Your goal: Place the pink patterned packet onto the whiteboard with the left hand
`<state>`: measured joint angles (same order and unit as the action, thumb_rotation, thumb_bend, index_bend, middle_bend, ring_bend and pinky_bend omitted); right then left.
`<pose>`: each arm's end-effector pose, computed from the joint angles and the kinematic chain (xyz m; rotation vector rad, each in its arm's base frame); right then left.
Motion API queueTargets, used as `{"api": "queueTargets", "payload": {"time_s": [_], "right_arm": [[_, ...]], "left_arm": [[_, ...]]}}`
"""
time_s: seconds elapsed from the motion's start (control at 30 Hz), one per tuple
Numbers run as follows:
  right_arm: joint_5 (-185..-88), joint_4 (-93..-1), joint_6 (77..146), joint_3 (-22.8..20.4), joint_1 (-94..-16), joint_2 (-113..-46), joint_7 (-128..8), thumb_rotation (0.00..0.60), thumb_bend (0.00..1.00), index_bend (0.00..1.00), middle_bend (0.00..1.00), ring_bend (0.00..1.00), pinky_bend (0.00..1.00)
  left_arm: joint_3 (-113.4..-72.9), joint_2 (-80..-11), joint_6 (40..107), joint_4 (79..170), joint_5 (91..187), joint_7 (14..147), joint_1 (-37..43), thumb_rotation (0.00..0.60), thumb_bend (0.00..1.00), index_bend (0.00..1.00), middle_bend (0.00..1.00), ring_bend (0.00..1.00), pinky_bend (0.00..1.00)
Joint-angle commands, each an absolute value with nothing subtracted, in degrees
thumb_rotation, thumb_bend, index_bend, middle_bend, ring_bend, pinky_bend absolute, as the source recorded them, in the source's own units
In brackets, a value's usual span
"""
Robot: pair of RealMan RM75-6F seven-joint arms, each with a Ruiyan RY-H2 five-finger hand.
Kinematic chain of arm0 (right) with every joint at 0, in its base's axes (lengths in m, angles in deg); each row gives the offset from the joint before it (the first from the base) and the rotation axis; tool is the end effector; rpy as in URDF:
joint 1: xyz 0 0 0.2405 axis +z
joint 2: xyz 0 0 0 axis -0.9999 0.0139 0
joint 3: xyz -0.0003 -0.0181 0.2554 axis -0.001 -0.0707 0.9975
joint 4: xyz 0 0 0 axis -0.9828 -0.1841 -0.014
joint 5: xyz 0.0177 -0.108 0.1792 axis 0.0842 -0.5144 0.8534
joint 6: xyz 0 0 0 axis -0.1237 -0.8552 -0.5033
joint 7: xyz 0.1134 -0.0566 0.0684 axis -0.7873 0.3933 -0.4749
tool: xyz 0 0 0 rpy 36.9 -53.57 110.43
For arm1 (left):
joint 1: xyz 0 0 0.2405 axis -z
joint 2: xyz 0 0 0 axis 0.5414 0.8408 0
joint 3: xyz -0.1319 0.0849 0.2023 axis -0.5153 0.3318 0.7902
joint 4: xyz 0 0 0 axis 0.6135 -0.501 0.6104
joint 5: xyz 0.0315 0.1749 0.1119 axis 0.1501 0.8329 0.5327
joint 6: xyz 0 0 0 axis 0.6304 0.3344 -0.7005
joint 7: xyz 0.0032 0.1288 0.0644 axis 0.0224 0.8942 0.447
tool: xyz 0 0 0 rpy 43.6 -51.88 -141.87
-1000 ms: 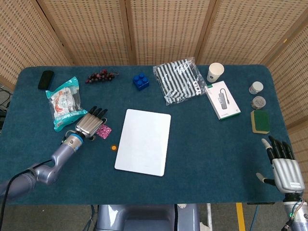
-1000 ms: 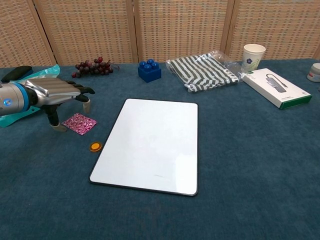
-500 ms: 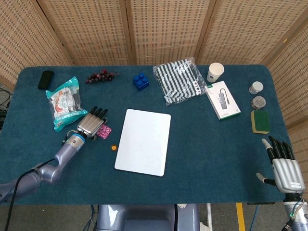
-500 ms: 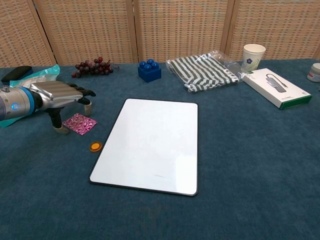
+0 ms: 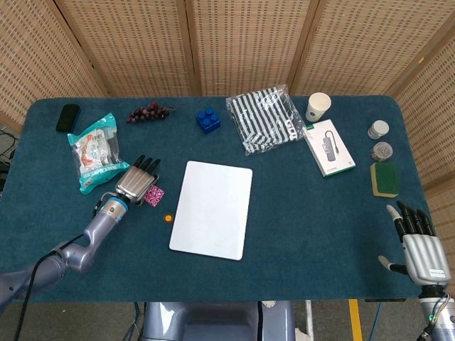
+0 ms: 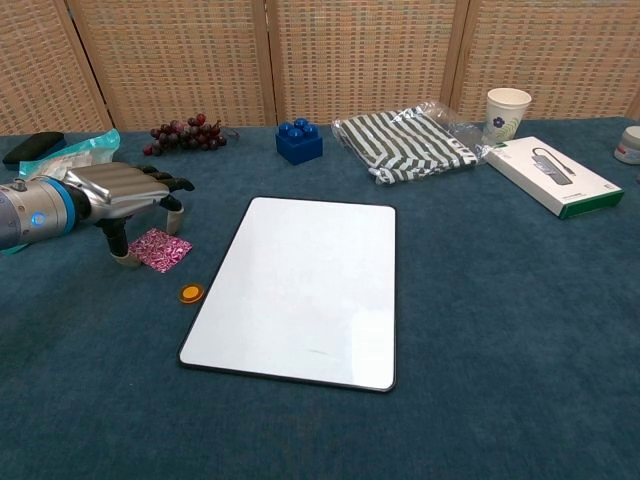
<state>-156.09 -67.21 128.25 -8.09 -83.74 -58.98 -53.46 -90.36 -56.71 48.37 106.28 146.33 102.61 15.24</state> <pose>-0.3134 -0.1850 0.1551 1.4103 -0.9191 0.7945 -0.2216 0.4059 -0.0298 -2.0281 -0.5973 -0.4347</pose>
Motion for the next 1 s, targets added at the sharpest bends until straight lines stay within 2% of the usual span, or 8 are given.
{"api": "queueTargets", "payload": {"time_s": [0.03,0.53,1.0], "right_arm": [[-156.10,-67.21,128.24,-8.10,-83.73,-58.96,-53.49,0.600,0.00,0.00,0.00,0.00,0.00],[-155.87,-67.49,127.82,-8.17,-83.63,-58.71,-53.73,0.600,0.00,0.00,0.00,0.00,0.00],[-155.60,-67.90,127.39,-8.22,-83.52,-58.41,-53.97,0.600,0.00,0.00,0.00,0.00,0.00]], "left_arm": [[-90.36,-56.62,48.55,106.31,146.36,102.53,15.23,0.600,0.24,0.49,0.00,0.00,0.00],[-92.08,-50.90,52.26,113.33,145.90,104.43,15.38,0.600,0.23,0.49,0.00,0.00,0.00],[-93.68,-48.15,56.02,125.86,144.16,113.43,17.41,0.600,0.22,0.49,0.00,0.00,0.00]]}}
